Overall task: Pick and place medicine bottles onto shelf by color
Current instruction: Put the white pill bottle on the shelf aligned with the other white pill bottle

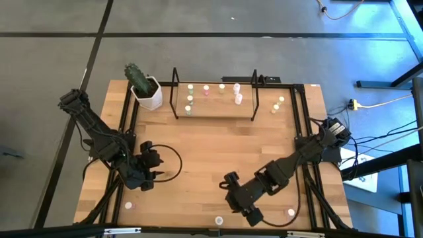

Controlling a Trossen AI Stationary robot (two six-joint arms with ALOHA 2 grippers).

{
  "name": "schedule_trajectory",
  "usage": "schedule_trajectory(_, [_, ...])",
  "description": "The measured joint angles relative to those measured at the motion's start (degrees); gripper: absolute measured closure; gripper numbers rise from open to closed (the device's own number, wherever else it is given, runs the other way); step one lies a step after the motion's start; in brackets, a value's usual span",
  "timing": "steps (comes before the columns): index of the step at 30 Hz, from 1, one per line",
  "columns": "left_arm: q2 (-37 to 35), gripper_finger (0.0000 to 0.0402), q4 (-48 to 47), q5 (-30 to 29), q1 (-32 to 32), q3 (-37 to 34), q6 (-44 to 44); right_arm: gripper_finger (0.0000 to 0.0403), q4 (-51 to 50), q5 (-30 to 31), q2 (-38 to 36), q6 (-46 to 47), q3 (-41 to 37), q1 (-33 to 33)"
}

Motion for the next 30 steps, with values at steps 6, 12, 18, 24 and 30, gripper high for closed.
schedule_trajectory(6, [0.0, 0.0201, 0.0, -0.4, 0.0, 0.0, 1.9, 0.0163, 7.6, 1.8, 0.9, 3.2, 0.0, 0.3])
schedule_trajectory(12, [0.0, 0.0203, 1.9, 1.5, -1.6, 0.0, 6.2, 0.0163, 11.5, 1.9, 2.3, 4.7, 0.0, -0.2])
schedule_trajectory(18, [0.0, 0.0204, 6.1, 4.5, -3.0, 0.0, 9.8, 0.0163, 11.9, 1.5, 6.5, 1.6, 0.0, 0.1])
schedule_trajectory(24, [0.0, 0.0204, 8.2, 4.7, -4.2, 0.0, 9.8, 0.0163, 12.3, 0.9, 8.4, -4.2, 0.0, 0.6])
schedule_trajectory(30, [0.0, 0.0204, 8.6, 4.7, -4.5, 0.0, 9.6, 0.0163, 12.4, 0.9, 8.3, -7.0, 0.0, 0.7])
